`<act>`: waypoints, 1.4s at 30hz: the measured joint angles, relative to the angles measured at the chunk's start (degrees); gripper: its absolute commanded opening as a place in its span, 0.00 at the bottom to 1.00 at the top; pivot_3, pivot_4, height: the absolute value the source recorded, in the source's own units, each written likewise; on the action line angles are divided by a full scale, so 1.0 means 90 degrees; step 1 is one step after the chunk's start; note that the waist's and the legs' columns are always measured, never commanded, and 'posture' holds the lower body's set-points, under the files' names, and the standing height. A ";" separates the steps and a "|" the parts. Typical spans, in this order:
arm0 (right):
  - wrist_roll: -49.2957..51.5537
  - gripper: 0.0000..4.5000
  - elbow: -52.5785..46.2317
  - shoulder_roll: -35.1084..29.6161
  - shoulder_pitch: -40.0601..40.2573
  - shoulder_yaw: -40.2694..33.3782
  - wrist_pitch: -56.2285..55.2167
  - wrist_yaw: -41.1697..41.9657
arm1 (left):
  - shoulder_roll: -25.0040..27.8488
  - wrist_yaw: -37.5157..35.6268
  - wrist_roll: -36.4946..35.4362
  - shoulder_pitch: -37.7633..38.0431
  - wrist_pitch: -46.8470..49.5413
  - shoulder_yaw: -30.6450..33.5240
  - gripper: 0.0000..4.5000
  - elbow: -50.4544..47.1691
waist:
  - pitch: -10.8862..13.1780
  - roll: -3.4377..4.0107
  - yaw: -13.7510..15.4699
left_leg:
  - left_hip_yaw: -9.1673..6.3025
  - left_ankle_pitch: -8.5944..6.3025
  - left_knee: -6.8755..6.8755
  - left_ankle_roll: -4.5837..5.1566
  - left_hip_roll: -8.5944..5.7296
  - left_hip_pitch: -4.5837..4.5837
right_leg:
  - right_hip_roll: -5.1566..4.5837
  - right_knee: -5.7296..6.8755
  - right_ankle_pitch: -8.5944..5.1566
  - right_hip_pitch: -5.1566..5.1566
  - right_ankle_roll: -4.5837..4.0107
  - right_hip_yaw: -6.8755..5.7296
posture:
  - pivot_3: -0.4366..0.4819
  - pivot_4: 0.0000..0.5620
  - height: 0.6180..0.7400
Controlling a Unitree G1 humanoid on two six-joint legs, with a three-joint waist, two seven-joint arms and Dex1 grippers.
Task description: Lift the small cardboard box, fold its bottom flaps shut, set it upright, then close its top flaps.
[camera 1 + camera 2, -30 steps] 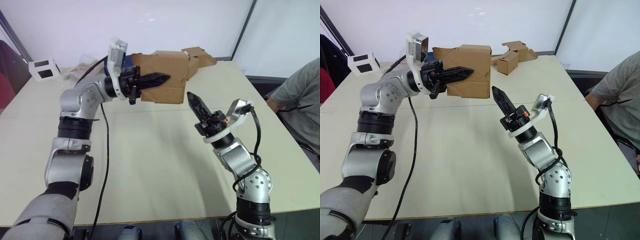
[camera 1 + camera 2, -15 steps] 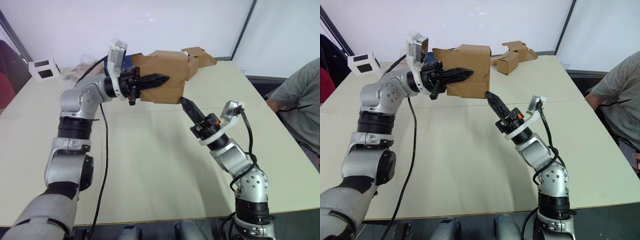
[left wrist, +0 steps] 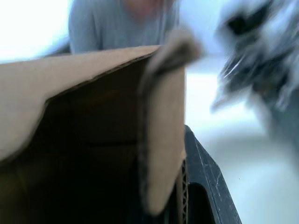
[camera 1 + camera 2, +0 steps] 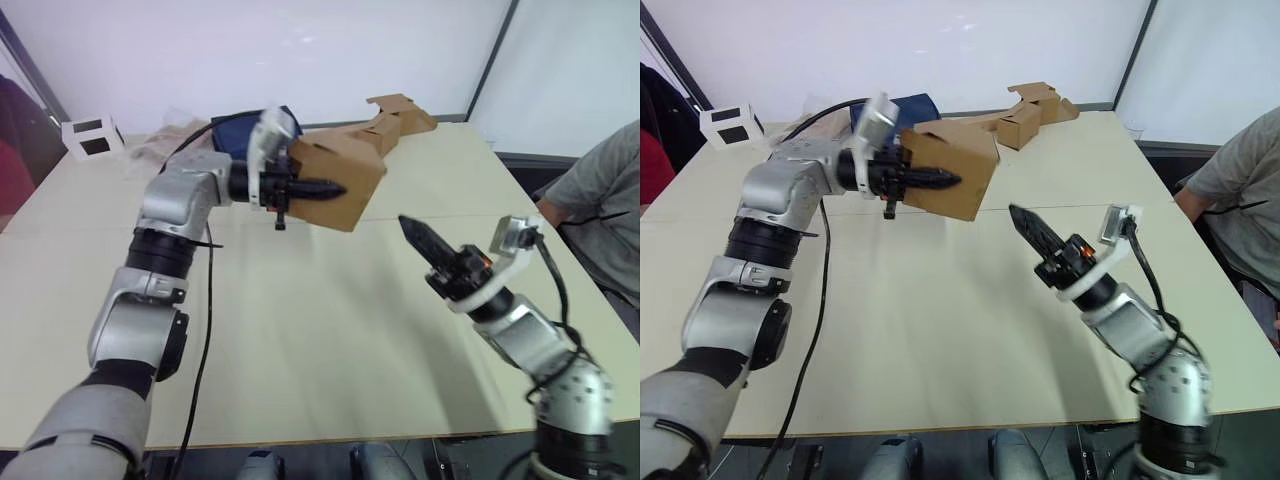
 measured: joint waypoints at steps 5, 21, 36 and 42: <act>-0.1640 0.01 -0.0336 -0.1808 0.0542 -0.0042 0.0035 0.1127 | 0.0032 -0.0640 0.0996 -0.0552 -0.0597 -0.1032 0.00 0.0629 | 0.0007 -0.0001 0.0040 | 0.0000 -0.0007 -0.0003 0.0012 0.0004 -0.0002 | 0.0010 -0.0003 -0.0001 -0.0003 0.0001 0.0001 | 0.48 0.27 1.00; -0.4486 0.01 -0.0939 -0.2010 0.1342 0.0597 -0.0840 0.1988 | -0.1221 -0.1117 0.2298 -0.1295 0.0166 -0.2494 0.00 0.1031 | 0.0010 -0.0013 0.0047 | 0.0000 -0.0014 0.0012 0.0025 0.0005 -0.0001 | 0.0006 -0.0019 -0.0001 0.0016 0.0004 0.0000 | 0.48 0.27 1.00; -0.4968 0.00 -0.0664 -0.1651 0.0918 0.0816 -0.0831 0.2080 | -0.1088 -0.1116 0.1332 -0.2188 0.0914 -0.2069 0.46 0.1369 | 0.0011 -0.0014 0.0044 | 0.0000 -0.0014 0.0011 0.0026 0.0004 0.0000 | 0.0006 -0.0018 -0.0001 0.0015 0.0004 -0.0001 | 0.48 0.27 1.00; -0.5125 0.00 -0.0183 -0.1098 0.0660 0.0762 -0.1044 0.2004 | -0.0512 -0.0299 0.0635 -0.2127 0.1231 -0.0285 0.46 0.1686 | 0.0004 -0.0002 -0.0007 | 0.0000 -0.0014 0.0009 0.0026 0.0007 0.0009 | 0.0006 -0.0004 -0.0001 0.0013 0.0004 0.0002 | 0.48 0.27 1.00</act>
